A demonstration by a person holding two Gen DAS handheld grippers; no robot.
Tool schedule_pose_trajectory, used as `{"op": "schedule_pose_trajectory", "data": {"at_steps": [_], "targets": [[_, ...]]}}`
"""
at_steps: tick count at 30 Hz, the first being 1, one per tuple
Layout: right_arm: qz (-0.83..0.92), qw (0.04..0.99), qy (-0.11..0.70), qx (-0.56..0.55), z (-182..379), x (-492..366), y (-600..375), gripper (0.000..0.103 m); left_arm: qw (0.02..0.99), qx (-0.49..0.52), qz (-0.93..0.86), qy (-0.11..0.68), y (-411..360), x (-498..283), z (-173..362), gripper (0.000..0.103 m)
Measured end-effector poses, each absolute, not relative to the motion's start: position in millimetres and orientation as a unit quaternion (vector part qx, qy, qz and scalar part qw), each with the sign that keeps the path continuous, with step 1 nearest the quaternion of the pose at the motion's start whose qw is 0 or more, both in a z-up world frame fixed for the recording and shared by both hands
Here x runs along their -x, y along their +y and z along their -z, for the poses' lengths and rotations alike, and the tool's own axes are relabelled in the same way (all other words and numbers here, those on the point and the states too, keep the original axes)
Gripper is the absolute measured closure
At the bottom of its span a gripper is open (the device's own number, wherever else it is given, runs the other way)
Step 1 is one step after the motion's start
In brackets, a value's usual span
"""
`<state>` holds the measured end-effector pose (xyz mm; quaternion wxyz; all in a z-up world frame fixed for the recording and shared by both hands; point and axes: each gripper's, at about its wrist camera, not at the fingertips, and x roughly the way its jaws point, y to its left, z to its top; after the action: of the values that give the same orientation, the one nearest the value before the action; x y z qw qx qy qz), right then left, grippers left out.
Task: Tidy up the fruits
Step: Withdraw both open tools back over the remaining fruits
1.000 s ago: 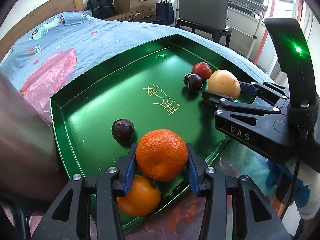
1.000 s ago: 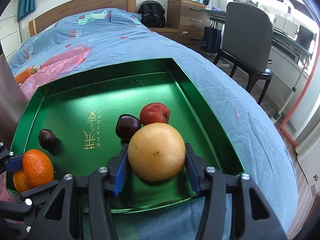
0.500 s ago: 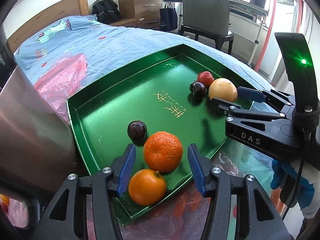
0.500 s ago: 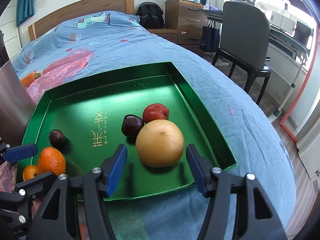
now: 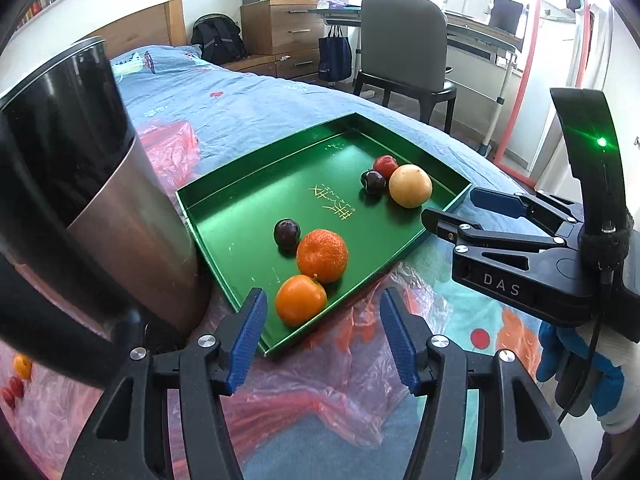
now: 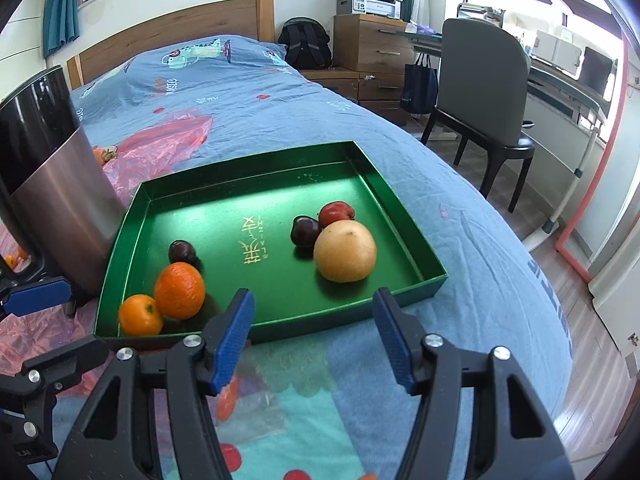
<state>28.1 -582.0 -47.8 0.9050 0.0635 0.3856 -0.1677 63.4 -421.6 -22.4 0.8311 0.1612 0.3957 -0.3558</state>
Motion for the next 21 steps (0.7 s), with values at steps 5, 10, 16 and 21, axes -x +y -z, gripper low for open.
{"op": "schedule_pose_trajectory", "data": {"at_steps": [5,10,16,21], "targets": [[0.159,0.907,0.385,-0.065,38.4,-5.9,-557.1,0.024,0.836,-0.146,0.351,0.396,-394.6,-46.8,11.0,0.048],[0.151,0.909,0.383,-0.068,28.9,15.5,-532.5,0.024,0.841,-0.14,0.342,0.395,-367.2,-29.8,0.3,0.046],[0.137,0.908,0.392,-0.057,21.5,37.9,-497.5,0.024,0.849,-0.125,0.327,0.395,-331.4,-12.7,-11.5,0.04],[0.124,0.907,0.4,-0.053,17.4,55.2,-469.6,0.024,0.856,-0.114,0.312,0.396,-296.7,0.3,-18.1,0.038]]}}
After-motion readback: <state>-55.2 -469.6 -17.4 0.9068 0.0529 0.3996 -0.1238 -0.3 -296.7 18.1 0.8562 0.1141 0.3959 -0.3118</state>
